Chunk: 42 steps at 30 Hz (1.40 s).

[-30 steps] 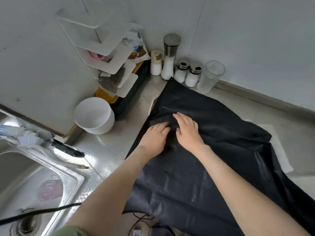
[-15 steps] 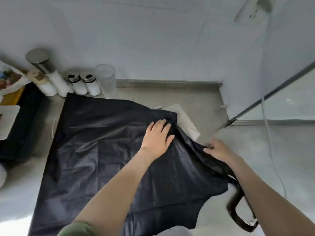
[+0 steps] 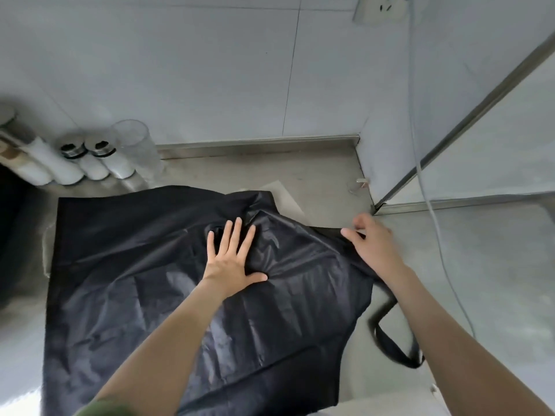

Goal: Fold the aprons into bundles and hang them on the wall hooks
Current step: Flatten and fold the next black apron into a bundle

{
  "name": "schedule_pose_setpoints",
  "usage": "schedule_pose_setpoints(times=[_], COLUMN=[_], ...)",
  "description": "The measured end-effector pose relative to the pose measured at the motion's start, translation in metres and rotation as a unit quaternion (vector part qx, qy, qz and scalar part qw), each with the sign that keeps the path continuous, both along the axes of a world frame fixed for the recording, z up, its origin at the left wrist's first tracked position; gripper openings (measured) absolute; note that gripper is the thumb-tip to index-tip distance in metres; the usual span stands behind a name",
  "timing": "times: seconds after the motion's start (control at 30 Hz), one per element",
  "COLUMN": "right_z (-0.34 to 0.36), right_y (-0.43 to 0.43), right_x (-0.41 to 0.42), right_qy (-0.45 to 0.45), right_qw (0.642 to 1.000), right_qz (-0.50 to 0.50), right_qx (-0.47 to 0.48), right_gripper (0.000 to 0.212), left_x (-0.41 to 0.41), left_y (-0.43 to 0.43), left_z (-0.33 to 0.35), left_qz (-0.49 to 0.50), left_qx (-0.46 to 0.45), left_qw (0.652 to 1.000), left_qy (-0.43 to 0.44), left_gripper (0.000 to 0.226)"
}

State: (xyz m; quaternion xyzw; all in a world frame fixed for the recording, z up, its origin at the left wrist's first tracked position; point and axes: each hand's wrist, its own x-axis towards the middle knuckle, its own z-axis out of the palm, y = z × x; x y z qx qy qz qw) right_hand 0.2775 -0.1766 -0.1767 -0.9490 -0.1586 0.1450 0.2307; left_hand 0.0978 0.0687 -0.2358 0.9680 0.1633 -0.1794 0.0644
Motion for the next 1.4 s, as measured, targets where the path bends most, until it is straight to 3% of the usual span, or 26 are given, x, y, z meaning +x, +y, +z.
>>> schedule_pose_setpoints(times=[0.1, 0.17, 0.23, 0.3, 0.4, 0.47, 0.57, 0.63, 0.7, 0.77, 0.83, 0.87, 0.97, 1.03, 1.17, 1.27, 1.33, 1.4], right_z=[0.001, -0.009, -0.019, -0.021, -0.017, -0.016, 0.000, 0.015, 0.023, 0.019, 0.012, 0.011, 0.010, 0.009, 0.004, 0.003, 0.003, 0.008], right_y=[0.006, 0.008, 0.005, 0.002, 0.005, 0.008, 0.012, 0.011, 0.009, 0.008, 0.017, 0.025, 0.072, 0.111, 0.170, 0.191, 0.198, 0.199], right_x=[-0.005, -0.013, -0.018, -0.018, -0.021, -0.022, -0.013, 0.005, 0.021, 0.029, 0.028, 0.027, 0.023, 0.017, 0.004, 0.005, 0.009, 0.006], right_qy=[0.032, 0.045, 0.022, 0.018, 0.049, 0.081, 0.174, 0.138, 0.060, 0.004, -0.014, -0.010, 0.029, 0.089, 0.149, 0.180, 0.288, 0.416], right_qw=[0.991, 0.967, 0.957, 0.966, 0.954, 0.949, 0.968, 0.989, 0.998, 0.995, 0.969, 0.965, 0.989, 0.990, 0.981, 0.980, 0.948, 0.894], right_qz=[0.121, 0.216, 0.247, 0.219, 0.224, 0.226, 0.142, 0.056, -0.011, -0.028, 0.004, 0.018, 0.075, 0.111, 0.116, 0.042, -0.028, -0.031], right_qx=[-0.052, -0.130, -0.149, -0.133, -0.194, -0.207, -0.108, -0.025, 0.000, -0.099, -0.248, -0.261, -0.126, -0.017, 0.046, 0.072, 0.134, 0.164], right_gripper=[0.056, 0.046, 0.024, 0.020, 0.024, 0.016, 0.018, 0.017, 0.010, 0.017, 0.046, 0.058, 0.063, 0.051, 0.042, 0.043, 0.044, 0.032], left_x=[0.007, 0.009, 0.008, 0.007, 0.004, 0.003, 0.000, -0.002, -0.005, -0.007, -0.007, -0.007, 0.001, 0.008, 0.003, -0.013, -0.022, -0.030], left_y=[0.003, 0.007, 0.009, 0.011, 0.014, 0.014, 0.019, 0.022, 0.021, 0.019, 0.021, 0.022, 0.032, 0.048, 0.075, 0.088, 0.093, 0.095], left_z=[0.006, 0.006, 0.006, 0.006, 0.006, 0.008, 0.007, 0.004, 0.003, 0.006, 0.009, 0.012, 0.023, 0.026, 0.020, 0.009, 0.002, -0.005], left_qz=[0.016, 0.003, -0.017, -0.027, -0.041, -0.056, -0.077, -0.094, -0.114, -0.122, -0.121, -0.116, -0.051, 0.001, 0.039, 0.070, 0.076, 0.071], left_qx=[-0.015, -0.028, -0.037, -0.042, -0.049, -0.064, -0.082, -0.087, -0.089, -0.085, -0.070, -0.057, -0.006, 0.033, 0.056, 0.062, 0.058, 0.040], left_qw=[0.999, 0.997, 0.995, 0.994, 0.994, 0.992, 0.989, 0.988, 0.986, 0.985, 0.988, 0.992, 0.972, 0.959, 0.980, 0.989, 0.990, 0.993], left_qy=[0.035, 0.065, 0.089, 0.095, 0.090, 0.089, 0.096, 0.086, 0.081, 0.089, 0.064, 0.009, -0.229, -0.282, -0.184, -0.118, -0.101, -0.091], left_gripper=[0.120, 0.122, 0.124, 0.125, 0.125, 0.126, 0.129, 0.127, 0.125, 0.126, 0.122, 0.113, 0.074, 0.061, 0.083, 0.097, 0.100, 0.103])
